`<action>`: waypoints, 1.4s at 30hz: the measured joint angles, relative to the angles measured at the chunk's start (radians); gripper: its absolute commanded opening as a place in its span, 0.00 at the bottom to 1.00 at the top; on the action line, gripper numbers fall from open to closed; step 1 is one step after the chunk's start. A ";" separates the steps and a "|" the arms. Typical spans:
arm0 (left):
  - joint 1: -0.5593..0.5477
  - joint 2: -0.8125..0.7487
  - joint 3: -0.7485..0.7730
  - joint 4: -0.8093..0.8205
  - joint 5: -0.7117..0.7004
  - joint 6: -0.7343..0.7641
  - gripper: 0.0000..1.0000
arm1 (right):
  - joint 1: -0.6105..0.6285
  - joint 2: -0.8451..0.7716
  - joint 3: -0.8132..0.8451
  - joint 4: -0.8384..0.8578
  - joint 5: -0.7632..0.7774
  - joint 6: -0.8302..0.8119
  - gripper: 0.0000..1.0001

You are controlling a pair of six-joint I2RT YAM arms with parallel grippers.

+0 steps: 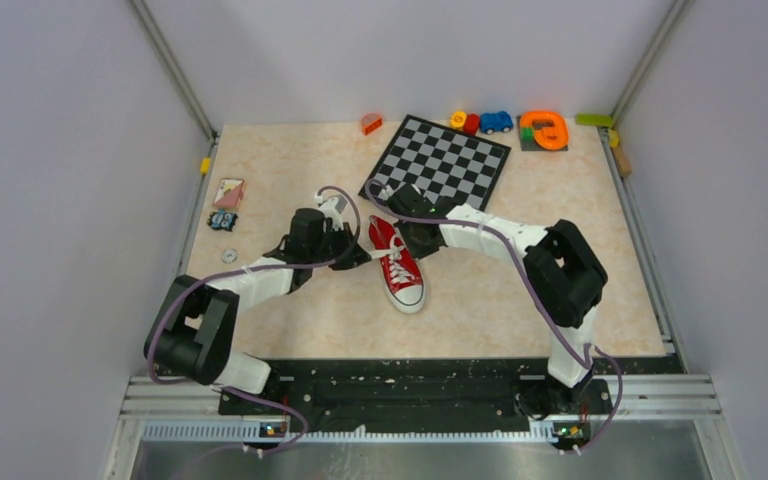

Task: Tie the shoes
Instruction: Tie the shoelace on the shoe.

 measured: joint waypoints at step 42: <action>0.032 0.082 -0.068 0.104 0.142 -0.013 0.00 | -0.256 -0.346 -0.815 1.099 -0.456 0.816 0.31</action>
